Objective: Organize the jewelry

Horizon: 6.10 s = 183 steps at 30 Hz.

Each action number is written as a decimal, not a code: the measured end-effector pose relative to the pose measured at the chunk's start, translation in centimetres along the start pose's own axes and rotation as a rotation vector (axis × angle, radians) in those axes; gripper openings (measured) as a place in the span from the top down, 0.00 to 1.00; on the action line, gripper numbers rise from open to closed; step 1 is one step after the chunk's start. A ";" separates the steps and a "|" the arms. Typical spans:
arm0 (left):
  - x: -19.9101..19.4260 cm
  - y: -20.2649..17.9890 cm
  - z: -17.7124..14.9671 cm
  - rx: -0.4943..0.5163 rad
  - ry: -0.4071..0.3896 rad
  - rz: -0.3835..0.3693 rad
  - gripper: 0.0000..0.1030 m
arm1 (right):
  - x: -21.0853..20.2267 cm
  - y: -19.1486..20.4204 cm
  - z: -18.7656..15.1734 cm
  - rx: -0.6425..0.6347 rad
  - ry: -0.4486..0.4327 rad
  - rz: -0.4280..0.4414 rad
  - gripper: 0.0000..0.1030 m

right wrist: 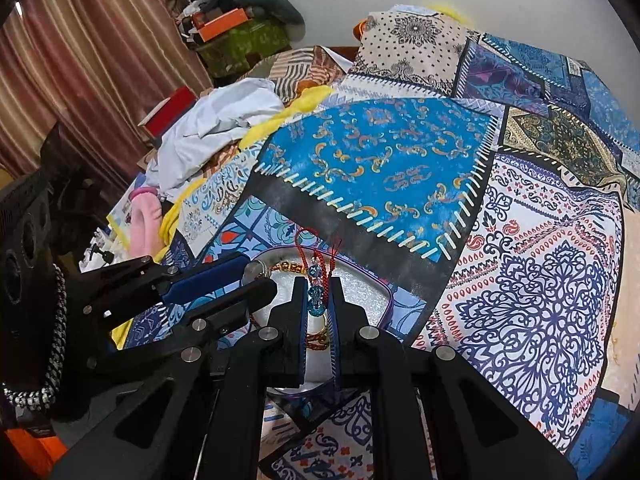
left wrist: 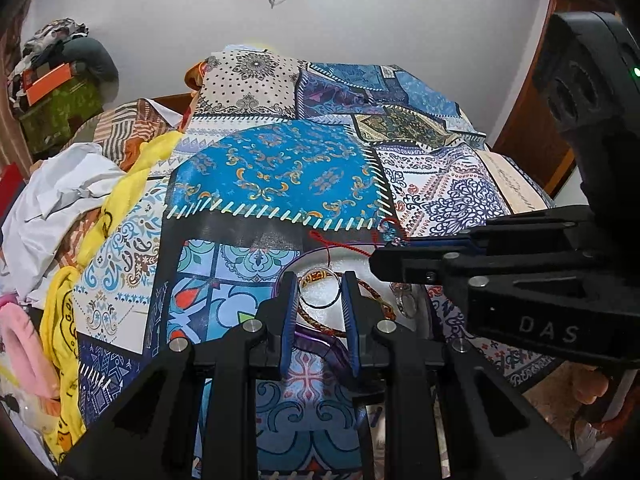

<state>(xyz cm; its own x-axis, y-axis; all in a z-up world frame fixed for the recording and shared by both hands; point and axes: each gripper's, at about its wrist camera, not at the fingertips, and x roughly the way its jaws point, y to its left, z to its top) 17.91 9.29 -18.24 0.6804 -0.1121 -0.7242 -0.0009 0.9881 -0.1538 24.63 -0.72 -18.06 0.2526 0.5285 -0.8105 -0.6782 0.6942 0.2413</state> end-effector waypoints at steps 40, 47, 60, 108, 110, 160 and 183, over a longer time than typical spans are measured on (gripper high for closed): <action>-6.4 -6.7 2.6 0.076 -0.099 0.016 0.65 | -11.9 -3.9 -3.1 0.036 -0.226 -0.192 0.71; -3.7 -9.4 2.6 0.105 -0.032 -0.014 0.65 | -12.6 -7.5 -4.9 0.084 -0.230 -0.254 0.58; 1.5 -14.5 0.5 0.181 0.118 -0.094 0.65 | -12.1 -11.1 -8.0 0.148 -0.187 -0.226 0.58; -4.3 -7.7 0.0 0.095 -0.052 -0.032 0.83 | -6.1 -6.1 -6.5 0.039 -0.045 -0.180 0.91; -4.9 -7.4 0.1 0.093 -0.064 -0.029 0.83 | -6.7 -5.7 -6.2 0.040 -0.066 -0.175 0.91; -1.8 -2.8 -1.9 0.021 0.053 -0.043 0.81 | -1.8 0.8 -1.9 0.003 -0.029 0.002 0.88; -23.7 -4.7 1.2 -0.023 -0.506 0.088 0.59 | -22.4 7.9 -5.6 -0.082 -0.619 -0.183 0.71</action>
<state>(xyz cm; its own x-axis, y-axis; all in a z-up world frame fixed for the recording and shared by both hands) 2.67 7.46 0.46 0.9466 0.0423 -0.3195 -0.0864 0.9883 -0.1253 9.76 -9.80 -1.01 0.7032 0.6061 -0.3716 -0.6308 0.7730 0.0671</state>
